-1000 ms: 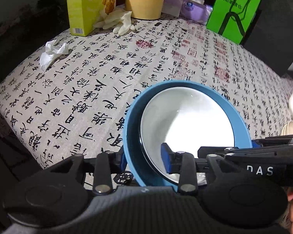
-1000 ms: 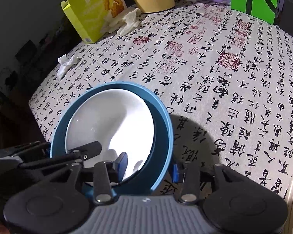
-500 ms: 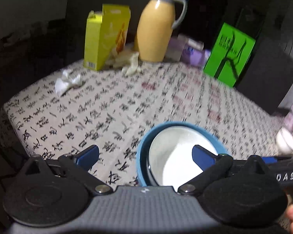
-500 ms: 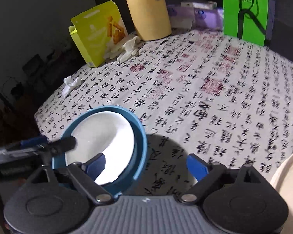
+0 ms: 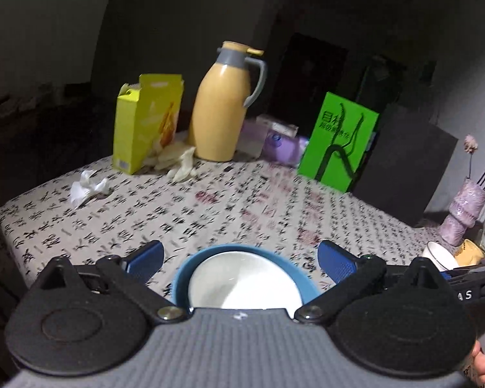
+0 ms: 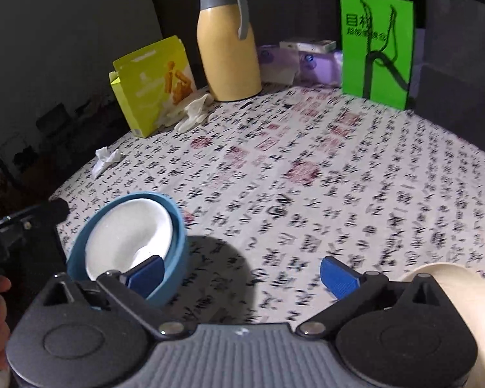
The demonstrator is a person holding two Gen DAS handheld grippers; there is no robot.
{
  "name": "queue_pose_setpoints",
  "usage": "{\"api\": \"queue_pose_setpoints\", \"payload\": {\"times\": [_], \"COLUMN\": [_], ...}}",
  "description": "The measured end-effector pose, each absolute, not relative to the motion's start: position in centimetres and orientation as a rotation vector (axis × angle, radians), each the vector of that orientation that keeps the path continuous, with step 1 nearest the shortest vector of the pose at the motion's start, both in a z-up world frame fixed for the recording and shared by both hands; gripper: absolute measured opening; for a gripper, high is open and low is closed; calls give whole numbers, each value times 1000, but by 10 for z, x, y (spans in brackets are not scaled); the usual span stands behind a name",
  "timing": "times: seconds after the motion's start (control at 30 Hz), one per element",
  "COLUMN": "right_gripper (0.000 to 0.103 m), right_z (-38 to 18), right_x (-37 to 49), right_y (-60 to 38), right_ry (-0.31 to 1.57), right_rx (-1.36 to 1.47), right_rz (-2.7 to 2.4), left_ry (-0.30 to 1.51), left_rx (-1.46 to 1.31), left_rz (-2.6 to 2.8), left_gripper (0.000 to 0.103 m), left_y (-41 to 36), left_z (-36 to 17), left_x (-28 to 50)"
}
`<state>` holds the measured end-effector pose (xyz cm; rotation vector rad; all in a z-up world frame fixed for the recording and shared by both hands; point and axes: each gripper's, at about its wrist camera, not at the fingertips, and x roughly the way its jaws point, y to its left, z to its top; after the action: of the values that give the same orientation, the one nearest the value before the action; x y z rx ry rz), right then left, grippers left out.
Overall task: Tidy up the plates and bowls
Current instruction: 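Open both grippers and lift them away from the nested bowls, then move both open grippers toward the white black-rimmed bowl beside the yellow mug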
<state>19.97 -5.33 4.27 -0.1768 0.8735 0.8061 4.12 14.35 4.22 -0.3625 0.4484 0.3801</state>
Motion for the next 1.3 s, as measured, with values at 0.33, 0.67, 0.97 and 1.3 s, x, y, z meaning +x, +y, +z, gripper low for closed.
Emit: {"api": "queue_pose_setpoints", "payload": {"times": [0.33, 0.67, 0.97, 1.3], "right_gripper": [103, 103, 103, 103], "right_z": [64, 87, 85, 72], "right_x": [218, 253, 294, 337], "right_y": [-115, -159, -196, -248], "right_ry": [758, 687, 707, 704], "right_rx": [-191, -219, -176, -59], "right_rz": [798, 763, 715, 661], "left_ry": [402, 398, 429, 463], "left_rx": [-388, -368, -349, -311], "left_rz": [358, 323, 261, 210], "left_gripper": [103, 103, 103, 103], "left_y": [117, 77, 38, -4], "left_z": [50, 60, 60, 61], "left_x": [63, 102, 136, 184]}}
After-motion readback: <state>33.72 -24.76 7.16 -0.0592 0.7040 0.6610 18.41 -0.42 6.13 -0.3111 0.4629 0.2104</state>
